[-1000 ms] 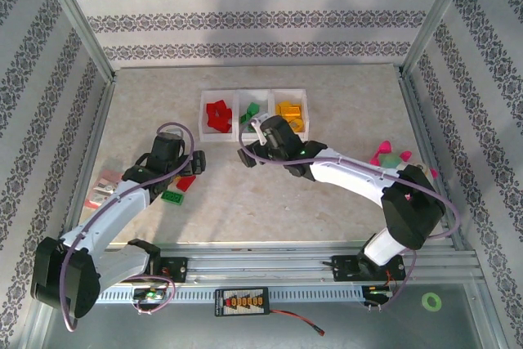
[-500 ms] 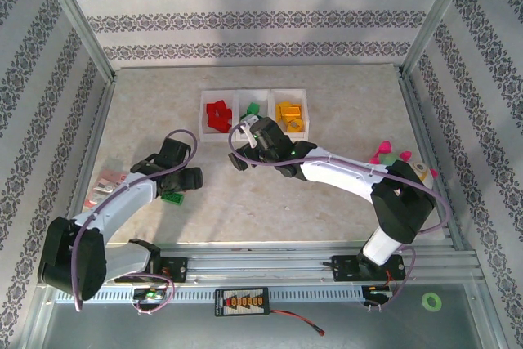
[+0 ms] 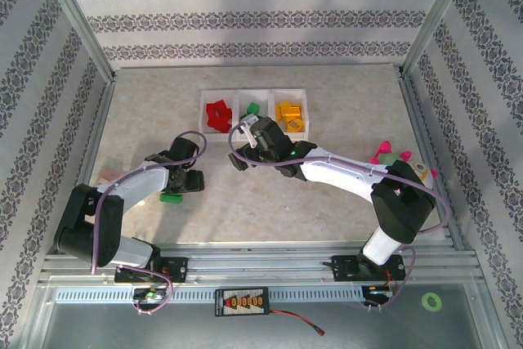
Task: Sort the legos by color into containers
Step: Pick up the lego from the middle-left of the table.
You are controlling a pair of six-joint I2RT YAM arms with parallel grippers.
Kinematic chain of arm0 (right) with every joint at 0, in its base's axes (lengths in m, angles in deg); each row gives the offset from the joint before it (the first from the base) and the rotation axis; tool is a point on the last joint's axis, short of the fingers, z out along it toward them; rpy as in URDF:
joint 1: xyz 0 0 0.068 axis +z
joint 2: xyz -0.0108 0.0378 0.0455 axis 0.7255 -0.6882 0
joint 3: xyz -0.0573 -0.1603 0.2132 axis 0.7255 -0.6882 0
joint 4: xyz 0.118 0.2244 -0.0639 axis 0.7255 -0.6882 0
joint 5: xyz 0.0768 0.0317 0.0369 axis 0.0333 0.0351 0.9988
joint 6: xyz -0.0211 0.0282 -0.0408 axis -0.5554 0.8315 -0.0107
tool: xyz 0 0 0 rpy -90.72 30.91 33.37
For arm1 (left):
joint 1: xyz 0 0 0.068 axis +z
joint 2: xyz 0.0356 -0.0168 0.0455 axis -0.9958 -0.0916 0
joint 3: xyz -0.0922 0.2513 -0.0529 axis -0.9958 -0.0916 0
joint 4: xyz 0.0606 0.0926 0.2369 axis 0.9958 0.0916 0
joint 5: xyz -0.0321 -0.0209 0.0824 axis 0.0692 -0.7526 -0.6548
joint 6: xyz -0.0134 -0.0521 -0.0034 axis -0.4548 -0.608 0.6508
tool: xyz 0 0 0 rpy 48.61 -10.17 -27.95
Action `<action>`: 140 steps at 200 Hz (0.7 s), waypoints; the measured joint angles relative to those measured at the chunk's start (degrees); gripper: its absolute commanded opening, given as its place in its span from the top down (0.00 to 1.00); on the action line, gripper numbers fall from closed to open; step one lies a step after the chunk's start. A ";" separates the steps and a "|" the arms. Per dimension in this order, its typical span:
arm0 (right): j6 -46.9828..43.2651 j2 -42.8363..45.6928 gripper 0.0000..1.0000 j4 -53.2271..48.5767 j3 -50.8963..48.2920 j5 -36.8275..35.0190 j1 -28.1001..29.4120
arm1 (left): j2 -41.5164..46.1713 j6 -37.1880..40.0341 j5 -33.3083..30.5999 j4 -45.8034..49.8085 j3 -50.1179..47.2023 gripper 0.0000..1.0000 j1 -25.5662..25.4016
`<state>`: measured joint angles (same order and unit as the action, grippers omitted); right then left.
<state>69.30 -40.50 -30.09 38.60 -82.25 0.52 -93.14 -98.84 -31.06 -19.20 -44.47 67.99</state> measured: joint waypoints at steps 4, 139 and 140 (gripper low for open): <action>0.00 0.00 0.02 0.00 0.00 0.00 0.00 | -0.26 0.00 0.00 -0.11 0.07 0.27 0.00; 1.16 0.90 0.02 0.46 -1.92 -0.07 -0.04 | -8.39 1.97 -1.70 2.36 6.88 0.06 0.00; 1.16 0.90 0.02 0.46 -1.92 -0.04 -0.04 | -8.48 2.01 -1.75 2.38 6.97 0.06 0.00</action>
<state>70.46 -39.60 -29.63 36.68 -82.30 0.47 -101.62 -96.83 -32.81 -16.81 -37.50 67.99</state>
